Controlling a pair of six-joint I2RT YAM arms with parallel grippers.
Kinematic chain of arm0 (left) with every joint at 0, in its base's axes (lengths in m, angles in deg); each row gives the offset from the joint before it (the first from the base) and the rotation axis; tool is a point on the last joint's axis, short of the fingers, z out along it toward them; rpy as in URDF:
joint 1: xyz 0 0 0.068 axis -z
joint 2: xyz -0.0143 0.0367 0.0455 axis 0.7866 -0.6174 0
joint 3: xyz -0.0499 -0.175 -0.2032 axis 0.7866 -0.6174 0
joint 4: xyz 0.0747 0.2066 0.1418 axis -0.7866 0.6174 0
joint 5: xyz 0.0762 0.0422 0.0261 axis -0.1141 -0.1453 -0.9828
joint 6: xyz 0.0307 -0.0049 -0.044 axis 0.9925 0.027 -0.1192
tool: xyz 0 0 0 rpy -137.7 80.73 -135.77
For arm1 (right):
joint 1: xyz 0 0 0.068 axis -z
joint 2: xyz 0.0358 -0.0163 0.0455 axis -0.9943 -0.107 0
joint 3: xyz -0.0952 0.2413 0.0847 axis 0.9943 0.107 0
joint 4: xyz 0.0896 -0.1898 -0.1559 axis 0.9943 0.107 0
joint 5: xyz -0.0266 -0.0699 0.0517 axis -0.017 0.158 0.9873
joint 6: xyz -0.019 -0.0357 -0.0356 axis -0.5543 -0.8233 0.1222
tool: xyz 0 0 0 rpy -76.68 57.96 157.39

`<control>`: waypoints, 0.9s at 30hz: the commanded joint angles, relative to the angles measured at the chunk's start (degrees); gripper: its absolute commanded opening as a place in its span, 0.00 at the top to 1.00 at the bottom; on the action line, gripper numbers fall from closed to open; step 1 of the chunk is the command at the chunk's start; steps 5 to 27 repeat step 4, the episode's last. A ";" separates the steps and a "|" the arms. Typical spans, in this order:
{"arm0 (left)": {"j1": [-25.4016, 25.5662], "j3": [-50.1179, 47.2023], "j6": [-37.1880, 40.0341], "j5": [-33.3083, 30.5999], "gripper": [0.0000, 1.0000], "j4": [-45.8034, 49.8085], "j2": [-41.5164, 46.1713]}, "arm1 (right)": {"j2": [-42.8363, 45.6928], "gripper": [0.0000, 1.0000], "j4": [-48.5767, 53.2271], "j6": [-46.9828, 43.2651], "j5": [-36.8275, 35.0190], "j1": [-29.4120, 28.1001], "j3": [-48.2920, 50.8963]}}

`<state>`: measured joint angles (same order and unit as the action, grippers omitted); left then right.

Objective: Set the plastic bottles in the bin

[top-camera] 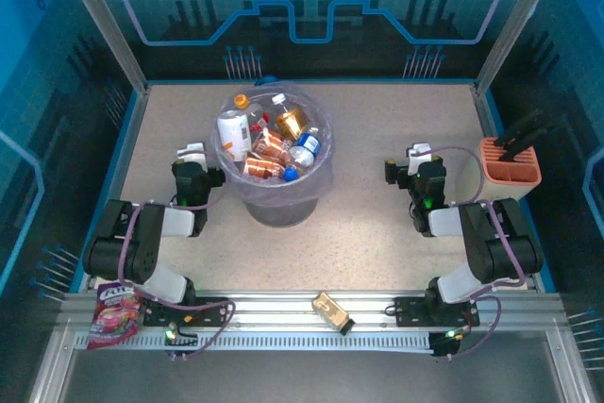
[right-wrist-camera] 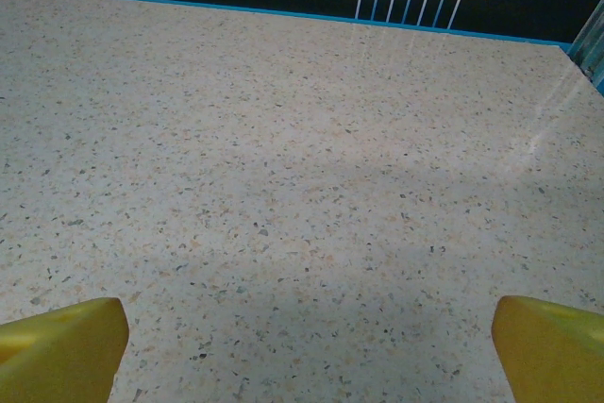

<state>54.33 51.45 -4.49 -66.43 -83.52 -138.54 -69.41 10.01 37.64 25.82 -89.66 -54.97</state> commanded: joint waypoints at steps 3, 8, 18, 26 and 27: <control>-0.19 -0.47 1.05 1.05 0.01 -1.72 -0.57 | -0.30 0.00 -2.44 0.59 -0.15 0.48 0.07; -0.17 -0.47 1.01 1.10 0.01 -1.72 -0.57 | -0.27 0.00 -2.43 0.55 -0.12 0.46 0.03; -0.17 -0.47 1.01 1.10 0.01 -1.72 -0.57 | -0.27 0.00 -2.43 0.55 -0.12 0.46 0.03; -0.17 -0.47 1.01 1.10 0.01 -1.72 -0.57 | -0.27 0.00 -2.43 0.55 -0.12 0.46 0.03; -0.17 -0.47 1.01 1.10 0.01 -1.72 -0.57 | -0.27 0.00 -2.43 0.55 -0.12 0.46 0.03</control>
